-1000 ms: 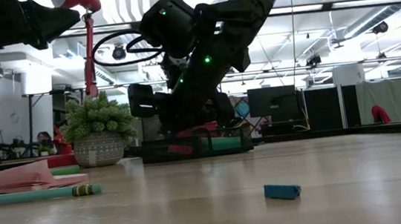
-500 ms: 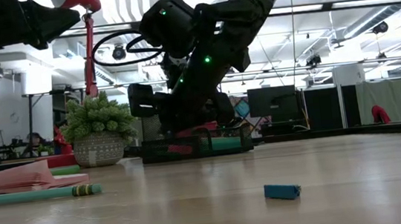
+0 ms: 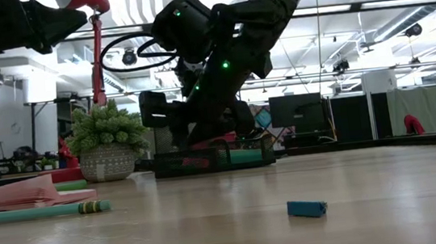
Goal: Pick and place office supplies into organizer
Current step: Put the blue binder clip into the desk organizer
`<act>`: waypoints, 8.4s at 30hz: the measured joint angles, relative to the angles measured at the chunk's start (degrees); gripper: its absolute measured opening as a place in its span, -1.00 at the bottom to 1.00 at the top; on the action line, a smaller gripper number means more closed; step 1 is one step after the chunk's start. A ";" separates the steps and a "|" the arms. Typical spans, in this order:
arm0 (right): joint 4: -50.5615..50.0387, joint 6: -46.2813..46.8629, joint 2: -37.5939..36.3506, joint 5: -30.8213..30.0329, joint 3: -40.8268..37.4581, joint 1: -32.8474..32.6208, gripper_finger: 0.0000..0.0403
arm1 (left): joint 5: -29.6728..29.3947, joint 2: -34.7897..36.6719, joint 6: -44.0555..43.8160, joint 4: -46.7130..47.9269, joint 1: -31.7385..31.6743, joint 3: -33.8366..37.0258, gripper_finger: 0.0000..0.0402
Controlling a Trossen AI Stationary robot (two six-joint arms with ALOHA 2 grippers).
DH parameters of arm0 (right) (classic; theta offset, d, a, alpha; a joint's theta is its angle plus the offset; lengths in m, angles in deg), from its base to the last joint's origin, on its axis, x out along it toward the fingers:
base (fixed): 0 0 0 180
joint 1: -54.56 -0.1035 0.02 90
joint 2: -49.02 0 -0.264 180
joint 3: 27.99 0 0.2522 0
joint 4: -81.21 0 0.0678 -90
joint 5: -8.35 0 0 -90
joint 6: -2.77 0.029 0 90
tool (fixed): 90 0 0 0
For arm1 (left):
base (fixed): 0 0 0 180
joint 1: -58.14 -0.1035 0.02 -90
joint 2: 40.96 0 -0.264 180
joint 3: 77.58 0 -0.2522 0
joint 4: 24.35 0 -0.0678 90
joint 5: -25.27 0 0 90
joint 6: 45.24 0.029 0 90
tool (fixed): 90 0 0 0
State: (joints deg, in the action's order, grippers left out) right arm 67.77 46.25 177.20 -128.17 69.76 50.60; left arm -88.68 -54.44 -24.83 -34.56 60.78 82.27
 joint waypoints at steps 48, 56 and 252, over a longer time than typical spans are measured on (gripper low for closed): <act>-7.00 -0.84 -2.43 13.88 2.97 -3.97 -0.37 | 0.00 0.00 0.00 0.02 -0.01 0.00 -0.31; -13.06 0.02 -5.58 13.78 2.97 -8.19 -0.37 | 0.00 0.00 0.00 0.02 0.01 0.00 -0.31; -24.85 -64.94 -5.29 58.55 -1.14 -21.51 -0.72 | -0.40 -1.09 -0.46 0.00 0.00 0.15 -0.31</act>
State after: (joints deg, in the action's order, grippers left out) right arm 42.92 -18.68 171.91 -69.62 68.62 29.09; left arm -89.08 -55.53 -25.29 -34.56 60.78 82.42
